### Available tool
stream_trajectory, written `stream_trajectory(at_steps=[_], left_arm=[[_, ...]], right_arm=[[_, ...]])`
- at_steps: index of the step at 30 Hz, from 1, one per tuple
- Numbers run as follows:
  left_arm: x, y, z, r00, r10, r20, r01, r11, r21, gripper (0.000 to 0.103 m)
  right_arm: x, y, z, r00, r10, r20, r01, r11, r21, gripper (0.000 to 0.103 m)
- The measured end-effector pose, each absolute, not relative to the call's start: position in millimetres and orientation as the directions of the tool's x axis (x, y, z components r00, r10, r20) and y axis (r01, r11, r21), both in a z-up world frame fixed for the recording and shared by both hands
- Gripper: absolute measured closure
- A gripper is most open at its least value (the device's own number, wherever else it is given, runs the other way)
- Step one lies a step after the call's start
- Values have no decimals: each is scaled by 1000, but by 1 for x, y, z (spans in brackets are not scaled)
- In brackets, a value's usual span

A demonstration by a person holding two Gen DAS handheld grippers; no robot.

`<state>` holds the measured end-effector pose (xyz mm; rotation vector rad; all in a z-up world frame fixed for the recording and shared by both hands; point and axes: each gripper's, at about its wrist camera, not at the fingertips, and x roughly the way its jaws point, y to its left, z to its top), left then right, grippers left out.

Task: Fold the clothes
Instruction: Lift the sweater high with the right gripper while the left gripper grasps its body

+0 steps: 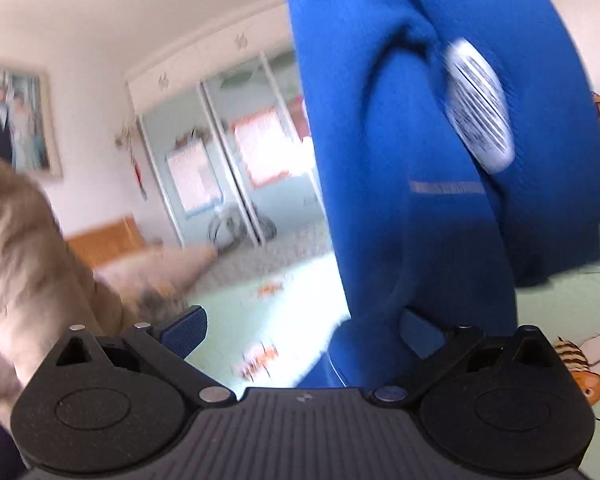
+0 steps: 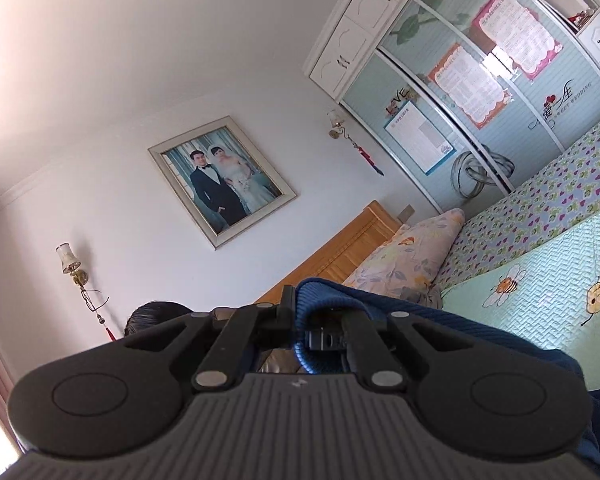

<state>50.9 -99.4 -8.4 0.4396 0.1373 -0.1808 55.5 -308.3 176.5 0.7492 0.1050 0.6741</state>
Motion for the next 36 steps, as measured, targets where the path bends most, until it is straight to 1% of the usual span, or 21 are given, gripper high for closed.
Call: stream_trajectory(at_steps=[3,5,6,7,10,12,14,16,17,19,20,23,25,27,29,30,31,34,36], left_arm=[[55,-115,-6,962,-228,-148,272,821,502,1],[54,-128,-9,937,-322,-135,341,755,560,1],[54,-134,-10,920,-365,-145,378,723,577,1],[56,-138,-10,889,-420,-182,443,689,574,1],[67,-147,-8,770,-555,-315,633,603,485,1],[72,-158,-14,752,-561,-347,655,573,493,1],[77,-168,-23,780,-514,-358,623,577,528,2],[84,-172,-32,774,-492,-399,633,592,498,9],[85,-171,-35,761,-495,-419,649,599,469,11],[86,-169,-44,735,-503,-454,675,607,420,22],[87,-169,-48,733,-498,-464,675,614,409,24],[92,-167,-53,710,-498,-497,693,618,371,41],[95,-166,-56,694,-499,-519,704,621,345,58],[98,-165,-60,678,-500,-539,714,623,320,63],[95,-164,-62,673,-502,-543,723,601,341,68],[94,-163,-64,673,-500,-545,724,596,347,73],[92,-162,-65,673,-498,-547,725,592,352,82],[93,-153,-65,698,-485,-526,692,644,325,86],[93,-141,-55,742,-464,-483,644,694,322,87]], right_arm=[[44,-321,171,791,587,169,-529,520,671,98],[37,-328,167,803,568,180,-525,532,664,98],[32,-332,166,811,556,182,-521,544,658,98],[26,-335,164,820,542,183,-514,559,651,98],[12,-351,160,840,508,189,-496,581,645,98],[3,-362,158,856,477,200,-482,595,644,98],[-6,-372,155,871,443,215,-467,607,642,98],[-13,-382,151,887,405,222,-445,626,640,98],[-16,-386,148,895,387,222,-433,633,642,98],[-16,-393,140,905,366,215,-411,632,656,97],[-15,-395,135,909,361,208,-402,631,663,95],[-12,-397,122,916,351,193,-383,627,679,94],[-13,-397,113,923,337,188,-370,634,680,94],[-17,-399,103,932,315,180,-349,642,683,93],[-18,-402,94,940,296,172,-328,639,695,93],[-19,-404,90,943,289,168,-320,637,701,93],[-19,-405,87,944,287,163,-315,637,703,93],[-19,-404,80,948,281,150,-302,647,700,93],[-19,-401,78,951,276,142,-296,663,688,93]])
